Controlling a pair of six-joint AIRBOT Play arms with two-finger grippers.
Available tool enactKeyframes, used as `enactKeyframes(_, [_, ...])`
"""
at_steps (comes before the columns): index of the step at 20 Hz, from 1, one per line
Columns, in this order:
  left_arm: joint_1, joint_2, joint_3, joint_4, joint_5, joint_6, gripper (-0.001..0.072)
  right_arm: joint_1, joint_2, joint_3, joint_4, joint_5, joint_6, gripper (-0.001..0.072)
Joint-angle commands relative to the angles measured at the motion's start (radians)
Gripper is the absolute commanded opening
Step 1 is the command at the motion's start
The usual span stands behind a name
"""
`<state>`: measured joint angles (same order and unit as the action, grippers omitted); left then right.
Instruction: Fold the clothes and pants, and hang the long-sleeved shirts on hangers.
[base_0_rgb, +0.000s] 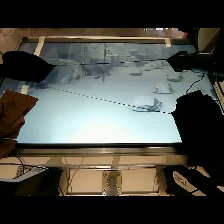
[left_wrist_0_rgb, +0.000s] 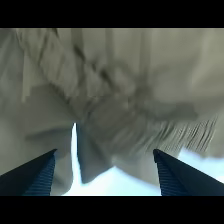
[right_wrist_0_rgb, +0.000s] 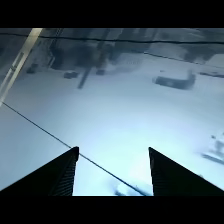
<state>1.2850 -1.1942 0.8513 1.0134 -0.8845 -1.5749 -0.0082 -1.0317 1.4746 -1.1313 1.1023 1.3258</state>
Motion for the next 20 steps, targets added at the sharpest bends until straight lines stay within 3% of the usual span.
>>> enactKeyframes(1, [-0.014,-0.079,0.001,-0.040,0.077,-0.038,0.0713,0.000,-0.002,0.001,0.003,0.001,0.002,0.0507])
enactKeyframes(5, [-0.029,-0.203,0.001,-0.182,0.111,-0.028,0.0712,0.000,-0.003,0.001,0.009,0.002,0.036,0.0506])
enactKeyframes(6, [-0.029,-0.221,0.001,-0.240,0.131,0.011,0.0703,0.000,-0.003,0.001,0.009,0.001,0.049,0.0506])
enactKeyframes(7, [-0.029,-0.229,0.001,-0.295,0.144,0.058,0.0541,0.000,-0.003,0.001,0.009,0.001,0.053,0.0506])
enactKeyframes(8, [-0.029,-0.231,0.001,-0.345,0.157,0.108,0.0220,0.000,-0.003,0.001,0.009,0.001,0.053,0.0506])
enactKeyframes(9, [-0.029,-0.230,0.005,-0.393,0.160,0.175,0.0028,0.000,-0.003,0.001,0.009,0.001,0.053,0.0506])
enactKeyframes(14, [-0.029,-0.195,0.054,-0.455,0.060,0.296,0.0016,-0.001,-0.003,0.001,0.006,0.001,0.053,0.0505])
enactKeyframes(17, [-0.041,-0.077,0.063,-0.463,-0.027,0.377,0.0016,-0.001,0.003,0.002,-0.020,0.000,0.050,0.0505])
enactKeyframes(20, [-0.108,0.092,0.063,-0.499,-0.118,0.391,0.0016,-0.001,0.020,0.027,-0.157,0.017,0.050,0.0505])
